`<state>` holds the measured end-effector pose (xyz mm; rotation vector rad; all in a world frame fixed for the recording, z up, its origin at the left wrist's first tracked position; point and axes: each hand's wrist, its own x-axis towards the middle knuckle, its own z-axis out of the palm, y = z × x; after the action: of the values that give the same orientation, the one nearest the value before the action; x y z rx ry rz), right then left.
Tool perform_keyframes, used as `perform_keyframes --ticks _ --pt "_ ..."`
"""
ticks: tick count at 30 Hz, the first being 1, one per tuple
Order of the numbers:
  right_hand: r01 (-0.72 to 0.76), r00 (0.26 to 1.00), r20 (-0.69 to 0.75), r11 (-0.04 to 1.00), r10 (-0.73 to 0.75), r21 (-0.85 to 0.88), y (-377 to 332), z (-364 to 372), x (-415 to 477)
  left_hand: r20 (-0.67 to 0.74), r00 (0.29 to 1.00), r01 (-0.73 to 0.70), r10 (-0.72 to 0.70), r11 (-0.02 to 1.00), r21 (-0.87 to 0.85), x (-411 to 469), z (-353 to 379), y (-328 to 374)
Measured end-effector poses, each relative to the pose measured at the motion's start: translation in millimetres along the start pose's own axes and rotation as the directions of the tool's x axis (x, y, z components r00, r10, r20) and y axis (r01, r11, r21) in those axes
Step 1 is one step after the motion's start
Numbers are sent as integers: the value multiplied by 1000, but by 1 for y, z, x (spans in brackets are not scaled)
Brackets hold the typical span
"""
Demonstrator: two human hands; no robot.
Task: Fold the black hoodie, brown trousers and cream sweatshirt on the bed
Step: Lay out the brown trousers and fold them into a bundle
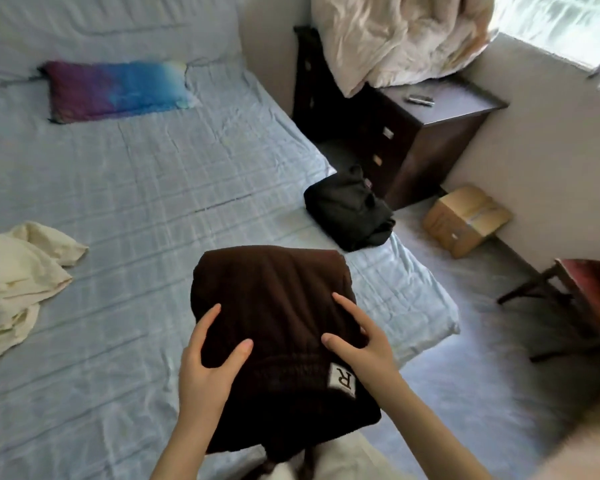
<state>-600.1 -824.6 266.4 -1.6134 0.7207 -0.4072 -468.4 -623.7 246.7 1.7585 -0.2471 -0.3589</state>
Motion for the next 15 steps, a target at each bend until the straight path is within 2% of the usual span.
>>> perform_keyframes --ticks 7,15 --pt "-4 996 -84 999 7 36 11 -72 27 89 996 -31 30 999 7 19 76 15" --pt "-43 999 -8 998 44 36 53 -191 119 3 1000 14 -14 999 29 47 226 26"
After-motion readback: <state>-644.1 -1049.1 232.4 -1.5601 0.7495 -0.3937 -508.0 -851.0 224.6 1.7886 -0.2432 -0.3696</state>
